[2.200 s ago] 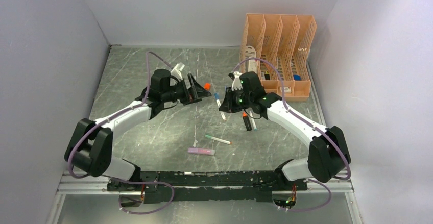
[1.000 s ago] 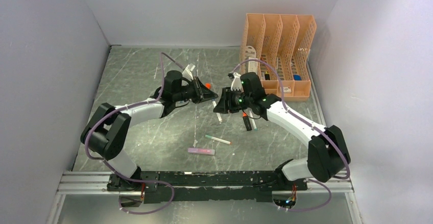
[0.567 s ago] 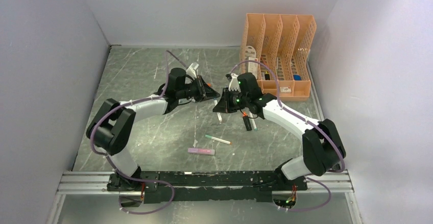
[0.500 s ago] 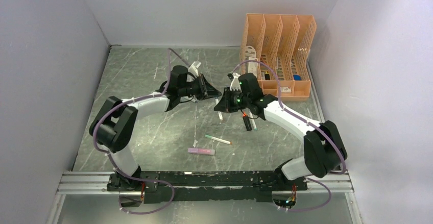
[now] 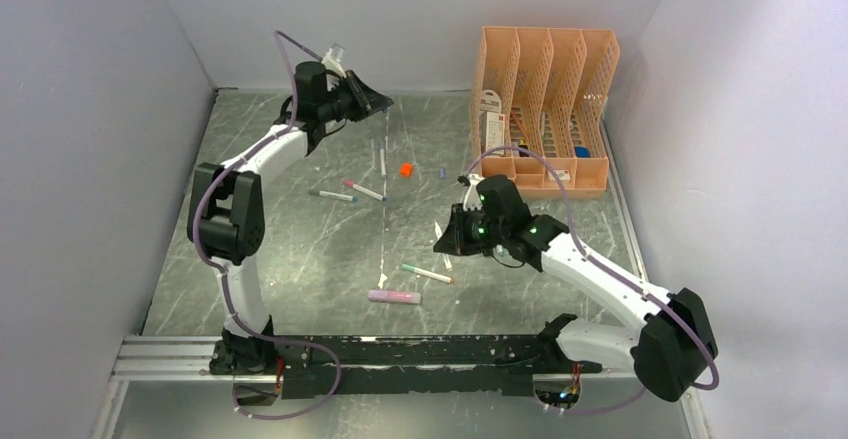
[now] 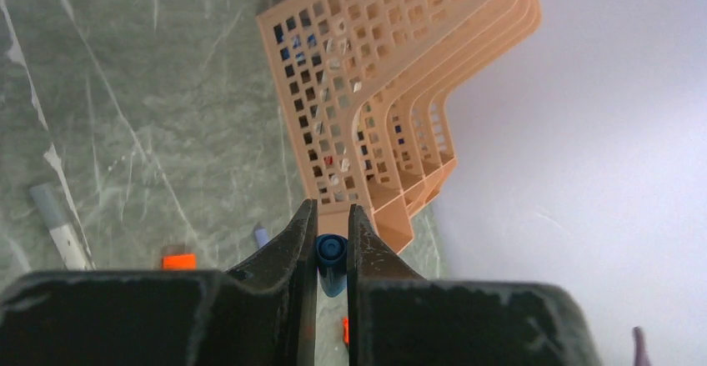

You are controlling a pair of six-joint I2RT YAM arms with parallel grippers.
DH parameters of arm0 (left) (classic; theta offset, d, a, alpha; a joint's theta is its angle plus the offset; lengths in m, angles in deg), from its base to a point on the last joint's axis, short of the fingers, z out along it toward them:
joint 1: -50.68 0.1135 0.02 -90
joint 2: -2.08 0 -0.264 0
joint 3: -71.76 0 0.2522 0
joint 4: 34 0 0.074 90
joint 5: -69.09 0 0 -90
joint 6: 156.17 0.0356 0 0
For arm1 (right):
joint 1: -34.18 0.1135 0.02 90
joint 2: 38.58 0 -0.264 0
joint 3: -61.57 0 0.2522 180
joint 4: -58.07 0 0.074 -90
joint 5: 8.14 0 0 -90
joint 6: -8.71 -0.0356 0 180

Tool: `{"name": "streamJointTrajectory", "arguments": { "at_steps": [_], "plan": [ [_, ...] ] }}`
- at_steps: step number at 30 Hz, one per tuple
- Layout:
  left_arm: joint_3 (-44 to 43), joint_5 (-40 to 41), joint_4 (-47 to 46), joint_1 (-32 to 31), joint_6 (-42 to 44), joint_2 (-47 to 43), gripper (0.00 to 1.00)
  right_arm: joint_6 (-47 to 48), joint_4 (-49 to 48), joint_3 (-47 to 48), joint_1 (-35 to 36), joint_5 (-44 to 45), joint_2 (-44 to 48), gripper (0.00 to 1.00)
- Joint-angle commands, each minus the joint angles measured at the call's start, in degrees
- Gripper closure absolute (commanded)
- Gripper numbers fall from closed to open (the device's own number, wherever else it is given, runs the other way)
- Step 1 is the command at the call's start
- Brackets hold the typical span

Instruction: Open the pen caps

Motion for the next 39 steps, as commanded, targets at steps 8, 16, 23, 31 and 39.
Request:
{"name": "streamJointTrajectory", "arguments": {
  "at_steps": [8,16,23,31,39],
  "plan": [
    [14.1,2.6,14.8,-5.1,11.9,-11.2,0.91,8.6,17.8,15.6,-1.0,34.0,-17.5,1.00],
    [18.5,3.5,16.2,-5.3,13.4,-14.9,0.91,9.3,16.1,15.9,-1.0,41.9,-26.3,1.00],
    [19.4,2.8,15.0,-5.5,13.0,-14.4,0.91,9.9,14.2,15.9,-1.0,43.0,-29.1,0.95],
    [19.6,2.7,14.8,-5.5,12.8,-14.3,0.91,10.1,13.7,15.9,-1.0,42.9,-30.0,0.79],
    [19.0,3.3,14.8,-5.9,12.7,-13.5,0.91,9.8,13.4,15.7,-1.0,42.6,-29.7,0.74]
  ]
}}
